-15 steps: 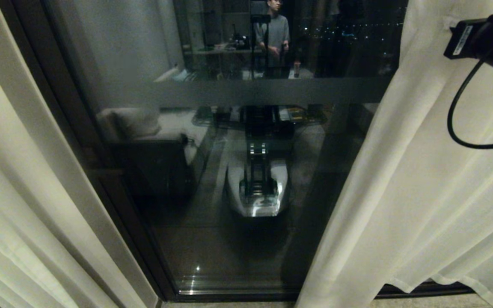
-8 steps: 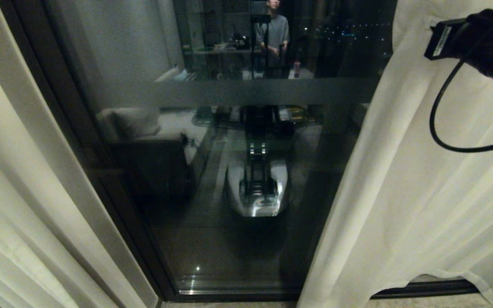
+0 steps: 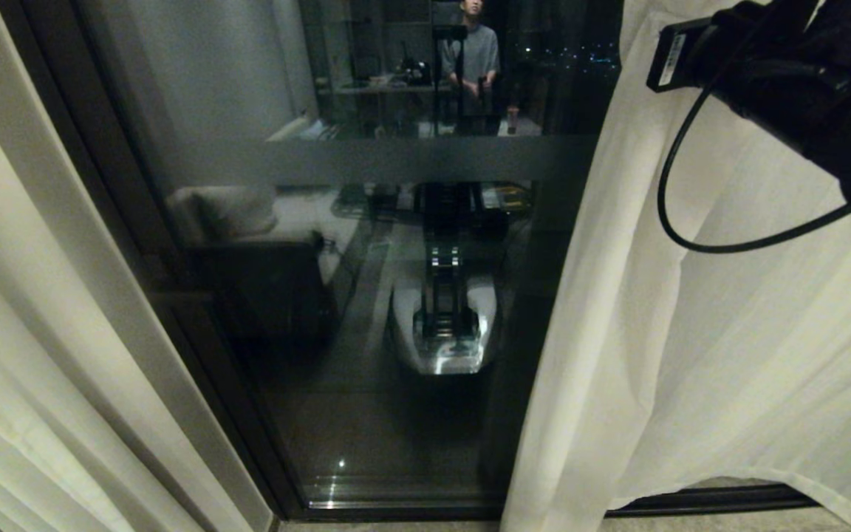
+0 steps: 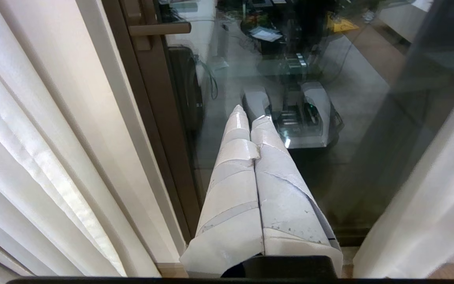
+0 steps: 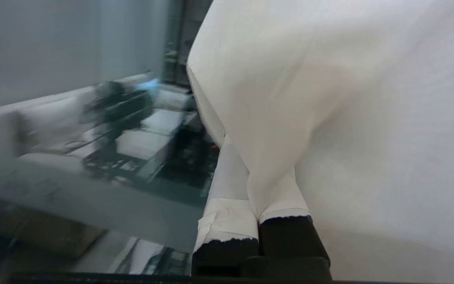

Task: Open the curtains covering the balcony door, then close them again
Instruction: Close the inner curtains on both sides

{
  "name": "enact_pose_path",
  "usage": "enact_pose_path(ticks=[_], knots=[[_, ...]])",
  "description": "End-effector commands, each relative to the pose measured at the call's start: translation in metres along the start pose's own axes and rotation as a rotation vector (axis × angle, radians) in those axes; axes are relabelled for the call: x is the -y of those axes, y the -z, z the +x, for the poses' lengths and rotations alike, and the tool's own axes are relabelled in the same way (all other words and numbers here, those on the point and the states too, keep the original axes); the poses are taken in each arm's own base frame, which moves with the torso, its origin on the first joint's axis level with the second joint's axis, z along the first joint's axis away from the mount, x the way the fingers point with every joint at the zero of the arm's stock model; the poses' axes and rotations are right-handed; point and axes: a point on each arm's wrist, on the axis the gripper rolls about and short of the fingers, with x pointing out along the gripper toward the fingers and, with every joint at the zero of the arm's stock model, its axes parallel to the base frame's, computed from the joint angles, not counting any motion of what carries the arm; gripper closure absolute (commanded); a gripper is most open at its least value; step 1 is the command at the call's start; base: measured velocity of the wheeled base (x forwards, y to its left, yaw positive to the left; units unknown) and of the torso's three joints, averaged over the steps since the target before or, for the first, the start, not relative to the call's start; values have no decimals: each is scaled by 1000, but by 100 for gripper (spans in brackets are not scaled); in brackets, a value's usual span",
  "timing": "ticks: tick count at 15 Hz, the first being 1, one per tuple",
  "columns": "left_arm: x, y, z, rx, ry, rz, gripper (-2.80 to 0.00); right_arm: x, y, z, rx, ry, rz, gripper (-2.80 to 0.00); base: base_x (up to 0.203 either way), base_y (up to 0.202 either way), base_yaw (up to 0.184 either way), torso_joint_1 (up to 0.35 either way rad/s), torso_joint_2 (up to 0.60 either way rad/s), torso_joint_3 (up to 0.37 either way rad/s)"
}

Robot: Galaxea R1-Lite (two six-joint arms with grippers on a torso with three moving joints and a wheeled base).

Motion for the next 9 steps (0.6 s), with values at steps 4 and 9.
enact_pose_path(ticks=[4, 9], knots=[[0, 0, 0, 1, 0, 0, 0, -18, 12, 7, -22, -41, -1, 0, 0, 0, 0, 0, 0, 0], [0, 0, 0, 1, 0, 0, 0, -26, 14, 8, -23, -58, -9, 0, 0, 0, 0, 0, 0, 0]])
